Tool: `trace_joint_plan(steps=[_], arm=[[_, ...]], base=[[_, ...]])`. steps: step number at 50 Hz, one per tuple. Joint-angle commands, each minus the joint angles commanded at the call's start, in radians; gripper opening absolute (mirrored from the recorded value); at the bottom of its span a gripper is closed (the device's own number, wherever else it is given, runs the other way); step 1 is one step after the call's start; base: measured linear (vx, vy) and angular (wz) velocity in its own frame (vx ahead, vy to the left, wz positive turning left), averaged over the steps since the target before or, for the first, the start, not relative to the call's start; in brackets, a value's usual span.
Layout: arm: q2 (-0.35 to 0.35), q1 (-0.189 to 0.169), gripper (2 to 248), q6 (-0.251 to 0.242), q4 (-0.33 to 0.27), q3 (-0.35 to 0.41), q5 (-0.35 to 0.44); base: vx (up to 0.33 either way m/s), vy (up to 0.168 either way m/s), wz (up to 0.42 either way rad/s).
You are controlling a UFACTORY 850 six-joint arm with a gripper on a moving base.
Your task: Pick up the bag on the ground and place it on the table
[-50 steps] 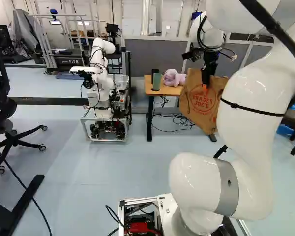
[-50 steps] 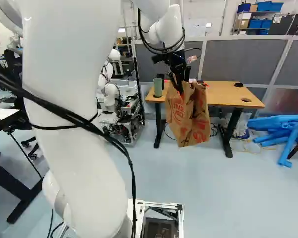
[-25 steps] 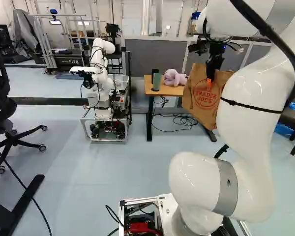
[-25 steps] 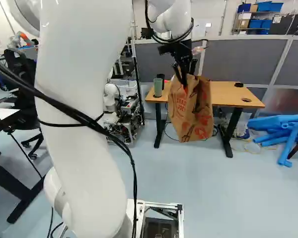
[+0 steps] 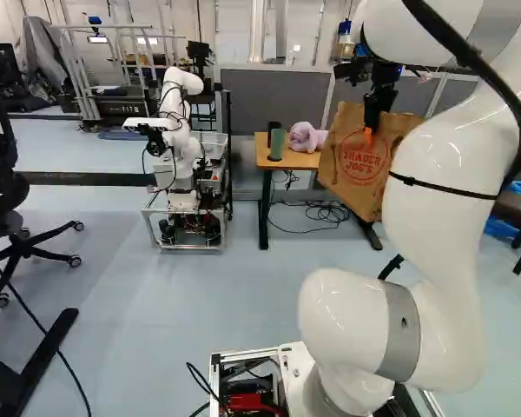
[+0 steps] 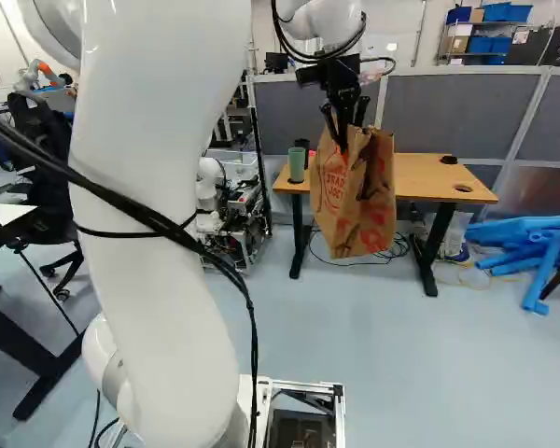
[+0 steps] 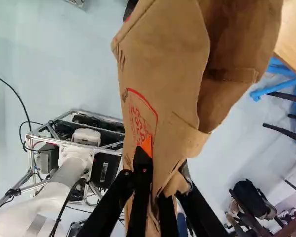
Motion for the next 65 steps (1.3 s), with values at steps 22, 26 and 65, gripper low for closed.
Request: trace_joint_plan(steps=[22,26,65], arm=[[-0.03,-0.015,21,0.0,0.048,-0.094,-0.063],[-0.035,-0.017,21,0.0,0.057,-0.102,-0.07],[-0.041,-0.018,21,0.0,0.076,-0.11,-0.082]], base=[[0.0,0.0,0.0],[0.0,0.0,0.0],[0.017,-0.032,0.011]])
